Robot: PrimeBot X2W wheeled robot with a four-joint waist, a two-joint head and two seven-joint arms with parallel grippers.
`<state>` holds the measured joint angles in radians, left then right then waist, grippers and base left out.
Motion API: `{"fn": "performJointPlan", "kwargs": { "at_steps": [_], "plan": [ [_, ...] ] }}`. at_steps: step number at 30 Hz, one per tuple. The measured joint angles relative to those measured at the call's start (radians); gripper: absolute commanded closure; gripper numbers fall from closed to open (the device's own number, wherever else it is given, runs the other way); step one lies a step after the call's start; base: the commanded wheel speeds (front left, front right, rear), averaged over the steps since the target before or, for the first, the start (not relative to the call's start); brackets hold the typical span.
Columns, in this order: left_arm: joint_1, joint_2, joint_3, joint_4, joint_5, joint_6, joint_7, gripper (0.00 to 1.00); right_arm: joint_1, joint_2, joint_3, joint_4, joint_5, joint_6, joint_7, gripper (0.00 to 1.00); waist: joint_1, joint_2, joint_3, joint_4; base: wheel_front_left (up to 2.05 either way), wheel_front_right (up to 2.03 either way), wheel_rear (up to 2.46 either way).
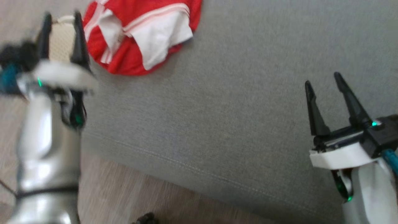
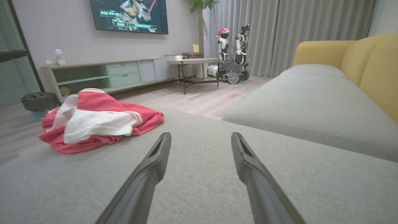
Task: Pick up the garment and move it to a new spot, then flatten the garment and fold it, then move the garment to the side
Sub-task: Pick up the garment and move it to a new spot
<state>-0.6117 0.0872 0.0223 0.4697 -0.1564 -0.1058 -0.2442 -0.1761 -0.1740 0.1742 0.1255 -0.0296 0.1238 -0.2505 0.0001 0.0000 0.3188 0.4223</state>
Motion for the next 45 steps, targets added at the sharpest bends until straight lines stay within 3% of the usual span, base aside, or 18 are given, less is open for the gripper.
{"fn": "performJointPlan", "kwargs": {
  "at_steps": [7,13,20,25,26,27,38,45],
  "plan": [
    [-0.351,0.039,0.026,0.335,-0.034,0.001,0.123,0.0,-0.07,-0.035,0.0,-0.022,-0.008,0.0,0.0,0.0,0.0002,-0.0001,0.13,-0.041,0.0,0.0,0.0],
    [-0.449,0.118,0.026,0.563,-0.013,0.028,0.252,0.0,-0.104,-0.032,0.007,-0.041,-0.008,0.0,-0.003,0.0,0.0001,0.0,0.194,-0.106,0.0,0.0,0.0],
    [-0.511,0.134,0.021,0.689,-0.046,-0.009,0.336,0.0,-0.113,-0.03,-0.004,-0.05,-0.005,0.0,-0.005,0.0,0.0,0.0,0.244,-0.155,0.0,0.0,0.0],
    [-0.522,0.137,0.001,0.715,-0.066,-0.018,0.317,0.0,-0.116,-0.029,-0.006,-0.05,-0.005,0.0,-0.005,0.0,0.0,0.0,0.261,-0.162,0.0,0.0,0.0],
    [-0.522,0.138,-0.009,0.718,-0.066,-0.018,0.305,0.11,-0.118,-0.027,-0.005,-0.05,-0.005,0.0,-0.005,0.0,0.0001,0.0,0.26,-0.162,0.0,0.0,0.0],
    [-0.522,0.139,-0.015,0.72,-0.066,-0.019,0.29,1.0,-0.121,-0.025,-0.003,-0.05,-0.005,0.0,-0.005,0.0,0.0,0.0,0.258,-0.163,0.0,0.0,0.0],
    [-0.517,0.148,-0.145,0.652,-0.159,-0.026,0.084,1.0,-0.133,0.019,0.015,-0.026,0.009,0.0,-0.005,0.0,0.0,0.0,0.161,-0.173,0.0,0.0,0.0],
    [-0.504,0.199,-0.273,0.529,-0.257,-0.026,0.05,1.0,-0.111,0.067,0.024,-0.018,0.022,0.0,-0.005,0.0,-0.0001,0.0,0.05,-0.198,0.0,0.0,0.0]
  ]
}}
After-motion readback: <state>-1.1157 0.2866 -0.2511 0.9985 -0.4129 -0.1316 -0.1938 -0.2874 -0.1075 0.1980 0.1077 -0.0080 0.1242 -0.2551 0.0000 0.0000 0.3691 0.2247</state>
